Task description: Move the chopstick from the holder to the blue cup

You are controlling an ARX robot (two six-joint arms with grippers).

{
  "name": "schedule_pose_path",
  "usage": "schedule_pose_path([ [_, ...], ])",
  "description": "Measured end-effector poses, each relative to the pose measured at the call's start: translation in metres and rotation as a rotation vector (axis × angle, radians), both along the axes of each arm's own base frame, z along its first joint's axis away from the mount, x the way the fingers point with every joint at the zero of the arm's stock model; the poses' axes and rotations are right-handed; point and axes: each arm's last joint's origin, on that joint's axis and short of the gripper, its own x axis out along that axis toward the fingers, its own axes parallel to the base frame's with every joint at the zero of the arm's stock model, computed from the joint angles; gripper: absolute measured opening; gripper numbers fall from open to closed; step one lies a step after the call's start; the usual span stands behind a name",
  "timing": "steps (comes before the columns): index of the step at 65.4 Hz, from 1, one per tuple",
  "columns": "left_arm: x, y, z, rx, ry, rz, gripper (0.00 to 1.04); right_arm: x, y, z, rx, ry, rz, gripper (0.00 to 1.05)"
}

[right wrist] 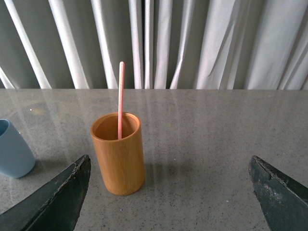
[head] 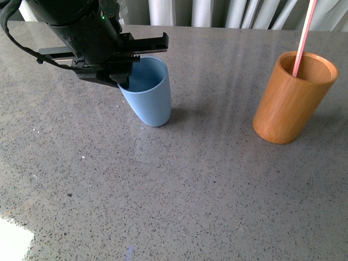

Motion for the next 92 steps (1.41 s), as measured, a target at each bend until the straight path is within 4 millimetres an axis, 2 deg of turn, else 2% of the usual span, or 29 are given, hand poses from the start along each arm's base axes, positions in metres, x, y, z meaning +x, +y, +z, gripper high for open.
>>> schedule_pose_path([
  [23,0.001,0.0,-0.002,0.001,0.001,0.005,0.03,0.0,0.0,0.0,0.0,0.0,0.0,0.96],
  [32,0.001,-0.001,-0.005,-0.001,0.008,0.002,0.3,0.0,0.0,0.0,0.0,0.0,0.0,0.96],
  [46,0.003,-0.002,-0.003,-0.034,-0.011,0.0,0.64,0.0,0.0,0.0,0.0,0.0,0.0,0.96],
  [61,0.005,0.005,0.015,-0.077,-0.073,0.021,0.97,0.0,0.0,0.0,0.0,0.0,0.0,0.96],
  [82,-0.006,0.029,0.057,-0.174,-0.186,0.053,0.96,0.0,0.0,0.0,0.0,0.0,0.0,0.96],
  [87,-0.012,0.038,0.065,-0.218,-0.221,0.068,0.96,0.0,0.0,0.0,0.0,0.0,0.0,0.96],
  [92,-0.024,0.057,0.078,-0.262,-0.322,0.11,0.96,0.0,0.0,0.0,0.0,0.0,0.0,0.96],
])
